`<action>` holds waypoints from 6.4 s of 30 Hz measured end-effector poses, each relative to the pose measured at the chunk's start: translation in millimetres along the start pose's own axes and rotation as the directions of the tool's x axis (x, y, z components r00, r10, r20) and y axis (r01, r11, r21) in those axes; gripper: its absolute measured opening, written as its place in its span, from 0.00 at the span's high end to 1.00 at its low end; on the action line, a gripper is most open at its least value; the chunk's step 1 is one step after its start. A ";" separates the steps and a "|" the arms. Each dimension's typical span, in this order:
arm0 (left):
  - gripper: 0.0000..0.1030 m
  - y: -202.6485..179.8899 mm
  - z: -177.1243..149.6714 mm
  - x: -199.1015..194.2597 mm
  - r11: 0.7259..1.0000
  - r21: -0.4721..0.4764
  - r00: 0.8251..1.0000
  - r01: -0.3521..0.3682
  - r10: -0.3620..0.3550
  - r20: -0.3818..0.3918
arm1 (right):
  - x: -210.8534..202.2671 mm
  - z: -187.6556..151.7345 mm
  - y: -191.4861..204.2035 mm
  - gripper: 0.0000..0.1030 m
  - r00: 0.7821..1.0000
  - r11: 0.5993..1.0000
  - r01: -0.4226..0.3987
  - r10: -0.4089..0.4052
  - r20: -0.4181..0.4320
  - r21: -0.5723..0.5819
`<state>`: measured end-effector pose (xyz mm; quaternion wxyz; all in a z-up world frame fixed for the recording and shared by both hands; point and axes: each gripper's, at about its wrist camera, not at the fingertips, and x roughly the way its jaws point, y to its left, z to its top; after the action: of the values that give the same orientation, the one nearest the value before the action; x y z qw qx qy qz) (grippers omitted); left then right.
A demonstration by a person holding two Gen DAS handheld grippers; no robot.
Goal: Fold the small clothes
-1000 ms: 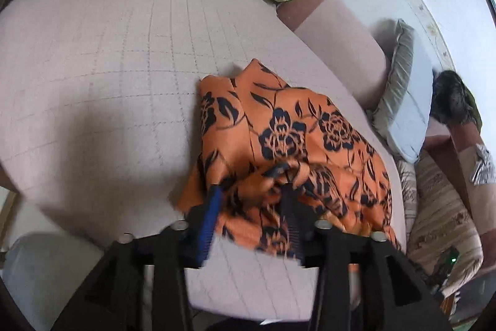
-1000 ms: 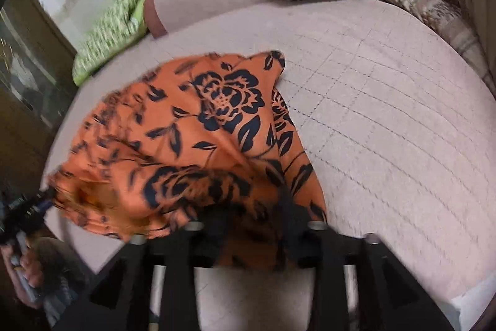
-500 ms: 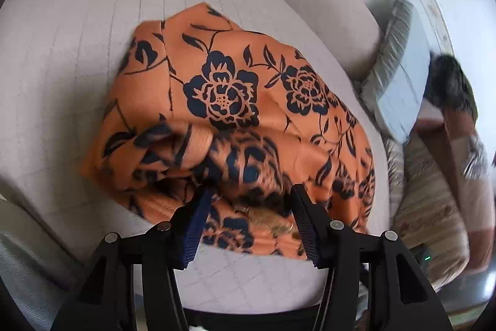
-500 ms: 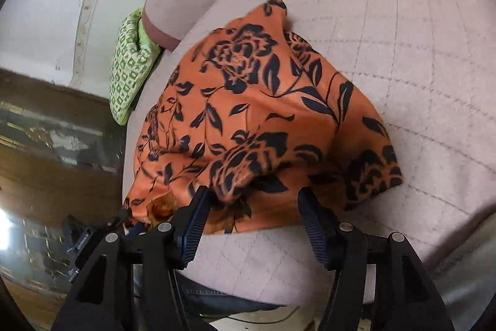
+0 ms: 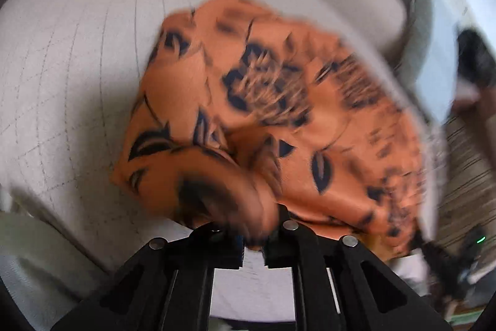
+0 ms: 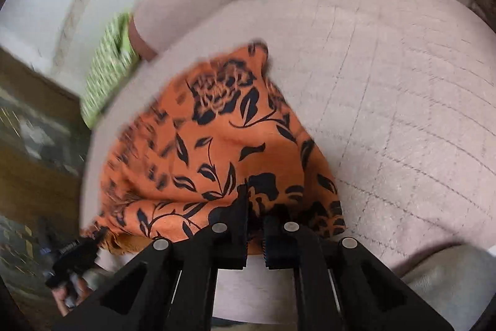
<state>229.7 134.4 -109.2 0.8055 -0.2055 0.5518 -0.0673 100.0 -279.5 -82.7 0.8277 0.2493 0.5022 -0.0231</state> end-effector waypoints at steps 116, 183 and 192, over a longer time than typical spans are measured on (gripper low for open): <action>0.57 -279.9 -86.8 -74.5 0.663 0.729 0.973 0.168 -0.229 -0.016 | -6.2 108.8 -53.0 0.50 0.929 0.927 -0.368 0.366 0.048 0.068; 0.52 -155.1 94.5 140.4 0.878 0.036 0.852 0.478 -0.453 -0.264 | 71.3 126.0 -49.8 0.52 0.907 0.934 -0.329 0.354 -0.226 0.140; 0.66 -159.9 109.8 31.1 0.835 0.134 0.844 0.533 -0.515 -0.148 | 26.8 130.5 -18.6 0.75 0.876 0.883 -0.458 0.468 -0.114 0.105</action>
<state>361.2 7.2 -37.5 0.7404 -0.2753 0.5083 -0.3431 214.8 -347.0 -64.0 0.7630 0.3940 0.4820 0.1741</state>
